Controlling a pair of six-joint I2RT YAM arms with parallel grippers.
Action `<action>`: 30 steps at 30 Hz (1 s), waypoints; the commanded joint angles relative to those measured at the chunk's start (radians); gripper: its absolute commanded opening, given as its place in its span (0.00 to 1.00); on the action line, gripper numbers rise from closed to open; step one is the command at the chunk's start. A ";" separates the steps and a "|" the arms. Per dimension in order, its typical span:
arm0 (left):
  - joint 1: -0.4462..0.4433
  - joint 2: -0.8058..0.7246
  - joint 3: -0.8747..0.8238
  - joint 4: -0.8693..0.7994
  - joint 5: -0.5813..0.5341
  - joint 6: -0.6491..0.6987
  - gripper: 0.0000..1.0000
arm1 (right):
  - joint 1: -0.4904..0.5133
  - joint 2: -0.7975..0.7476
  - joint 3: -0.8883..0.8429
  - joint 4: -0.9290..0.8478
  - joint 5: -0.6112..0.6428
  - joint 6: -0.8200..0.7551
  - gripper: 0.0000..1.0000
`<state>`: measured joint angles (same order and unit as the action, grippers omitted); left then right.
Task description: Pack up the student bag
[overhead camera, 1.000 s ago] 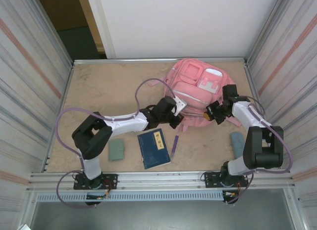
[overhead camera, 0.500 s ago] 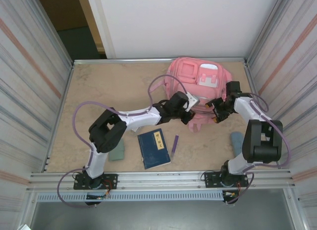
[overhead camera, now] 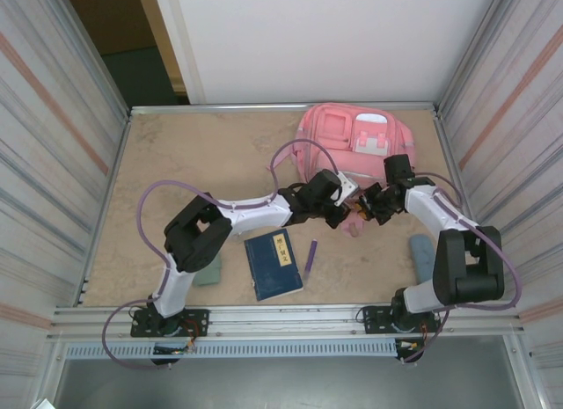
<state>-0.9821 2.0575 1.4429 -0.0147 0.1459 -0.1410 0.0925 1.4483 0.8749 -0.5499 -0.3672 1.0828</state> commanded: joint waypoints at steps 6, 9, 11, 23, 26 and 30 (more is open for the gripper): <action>0.101 -0.199 -0.165 -0.012 0.010 0.034 0.00 | -0.123 0.038 0.060 -0.055 0.047 -0.216 0.00; 0.135 -0.226 -0.216 -0.027 0.005 0.038 0.00 | -0.144 0.073 0.098 -0.059 0.032 -0.283 0.00; 0.146 -0.219 -0.217 -0.036 0.023 0.029 0.00 | -0.151 0.095 0.111 -0.053 0.009 -0.293 0.00; 0.021 -0.070 0.033 -0.023 0.086 -0.007 0.00 | -0.132 -0.120 0.093 -0.228 0.004 -0.136 0.62; 0.007 -0.051 0.049 0.001 0.099 -0.027 0.00 | -0.087 -0.194 0.048 -0.230 0.050 -0.055 0.64; -0.013 -0.034 0.064 0.019 0.109 -0.034 0.00 | -0.015 -0.246 -0.024 -0.187 0.090 0.064 0.63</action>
<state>-0.9909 2.0136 1.4624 -0.0486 0.2214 -0.1619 0.0456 1.2171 0.8932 -0.7124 -0.3344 1.0317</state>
